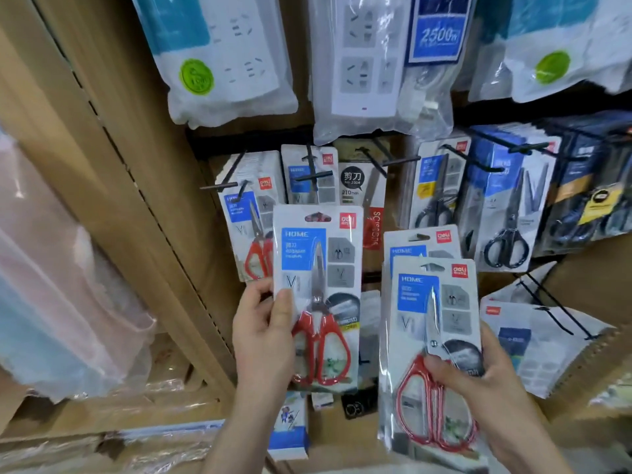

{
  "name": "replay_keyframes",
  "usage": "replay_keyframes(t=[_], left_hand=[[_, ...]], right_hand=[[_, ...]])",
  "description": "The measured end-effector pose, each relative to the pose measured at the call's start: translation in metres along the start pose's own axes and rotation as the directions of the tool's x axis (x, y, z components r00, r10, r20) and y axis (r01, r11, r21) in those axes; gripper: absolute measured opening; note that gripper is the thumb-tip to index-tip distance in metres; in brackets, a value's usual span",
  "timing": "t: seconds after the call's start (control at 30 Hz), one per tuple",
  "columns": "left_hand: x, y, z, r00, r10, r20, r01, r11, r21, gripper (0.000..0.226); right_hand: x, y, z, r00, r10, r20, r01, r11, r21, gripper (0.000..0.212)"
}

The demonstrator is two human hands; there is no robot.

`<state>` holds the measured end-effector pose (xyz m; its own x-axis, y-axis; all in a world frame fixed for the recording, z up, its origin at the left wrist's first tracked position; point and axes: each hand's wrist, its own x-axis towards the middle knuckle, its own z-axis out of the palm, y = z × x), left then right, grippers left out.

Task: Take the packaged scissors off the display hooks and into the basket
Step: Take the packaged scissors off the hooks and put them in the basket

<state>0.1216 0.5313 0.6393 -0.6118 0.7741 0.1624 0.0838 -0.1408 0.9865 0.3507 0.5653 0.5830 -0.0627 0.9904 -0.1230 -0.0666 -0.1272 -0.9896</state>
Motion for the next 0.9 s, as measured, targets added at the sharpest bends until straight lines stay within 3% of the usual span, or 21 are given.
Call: replay_keyframes(t=[0.33,0.47,0.6,0.7,0.8,0.9], left_hand=[[0.056,-0.008,0.023,1.0,0.026,0.007,-0.027,0.989,0.145,0.011],[0.072,-0.004,0.029,0.988,0.15,0.032,-0.154,0.967,0.202,0.027],[0.092,-0.003,0.033,0.968,0.233,0.096,-0.251,0.862,0.439,0.04],[0.107,0.001,0.04,0.956,0.168,0.241,-0.29,0.673,0.68,0.066],[0.128,0.008,0.055,0.941,0.127,0.314,-0.328,0.576,0.749,0.075],[0.142,0.006,0.066,0.935,0.113,0.337,-0.337,0.584,0.739,0.077]], right_hand=[[-0.005,-0.01,0.019,0.998,-0.068,0.014,0.068,0.998,0.017,0.071],[-0.004,-0.011,0.023,0.996,-0.077,0.034,0.076,0.996,0.034,0.07],[0.0,-0.013,0.031,0.996,-0.08,0.049,0.079,0.997,0.027,0.065],[0.002,-0.014,0.034,0.995,-0.077,0.065,0.075,0.996,0.042,0.062],[0.003,-0.015,0.034,0.993,-0.094,0.071,0.091,0.995,0.032,0.061],[0.003,-0.017,0.033,0.991,-0.112,0.067,0.111,0.994,0.011,0.068]])
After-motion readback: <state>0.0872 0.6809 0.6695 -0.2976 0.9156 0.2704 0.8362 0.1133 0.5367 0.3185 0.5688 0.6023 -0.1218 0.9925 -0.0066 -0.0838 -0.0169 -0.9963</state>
